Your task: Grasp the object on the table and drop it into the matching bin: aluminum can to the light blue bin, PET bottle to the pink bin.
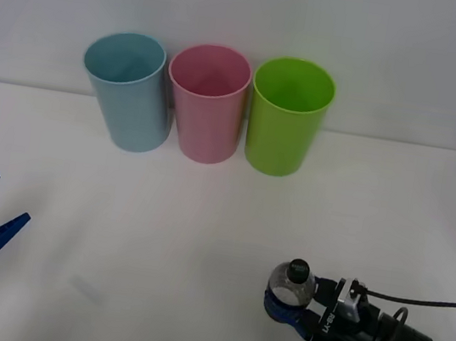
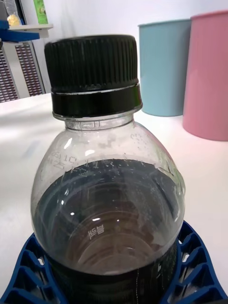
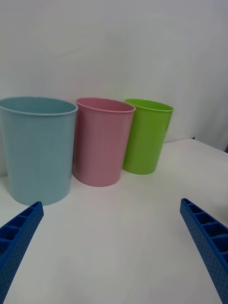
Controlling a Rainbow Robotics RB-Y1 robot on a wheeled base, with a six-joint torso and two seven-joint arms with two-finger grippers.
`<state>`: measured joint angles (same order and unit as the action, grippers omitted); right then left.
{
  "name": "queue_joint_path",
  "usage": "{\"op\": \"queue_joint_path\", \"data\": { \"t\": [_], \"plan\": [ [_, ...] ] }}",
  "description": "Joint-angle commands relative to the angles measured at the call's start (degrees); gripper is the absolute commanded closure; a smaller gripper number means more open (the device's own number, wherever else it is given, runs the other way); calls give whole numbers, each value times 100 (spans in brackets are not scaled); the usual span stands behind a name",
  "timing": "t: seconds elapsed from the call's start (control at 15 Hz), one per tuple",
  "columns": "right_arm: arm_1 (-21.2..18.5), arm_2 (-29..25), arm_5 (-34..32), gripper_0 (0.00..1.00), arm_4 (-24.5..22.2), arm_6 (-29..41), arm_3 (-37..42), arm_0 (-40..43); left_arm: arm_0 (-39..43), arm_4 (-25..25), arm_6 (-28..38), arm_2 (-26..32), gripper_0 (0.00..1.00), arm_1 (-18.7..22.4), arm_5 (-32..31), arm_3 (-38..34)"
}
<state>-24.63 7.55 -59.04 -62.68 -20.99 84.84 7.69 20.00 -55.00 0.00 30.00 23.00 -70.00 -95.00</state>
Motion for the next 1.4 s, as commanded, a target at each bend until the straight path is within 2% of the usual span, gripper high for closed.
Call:
{"op": "queue_joint_path", "data": {
  "t": [0.07,0.8,1.13,1.4],
  "plan": [
    [-69,-8,24,100,55,280,235,-154,0,0,0,0,0,0,0,0],
    [-499,1,701,100,55,2503,1975,-523,0,0,0,0,0,0,0,0],
    [-613,133,1667,100,-191,3593,2748,-734,0,0,0,0,0,0,0,0],
    [-631,379,2248,100,-200,3787,2792,-1173,0,0,0,0,0,0,0,0]
  ]
}}
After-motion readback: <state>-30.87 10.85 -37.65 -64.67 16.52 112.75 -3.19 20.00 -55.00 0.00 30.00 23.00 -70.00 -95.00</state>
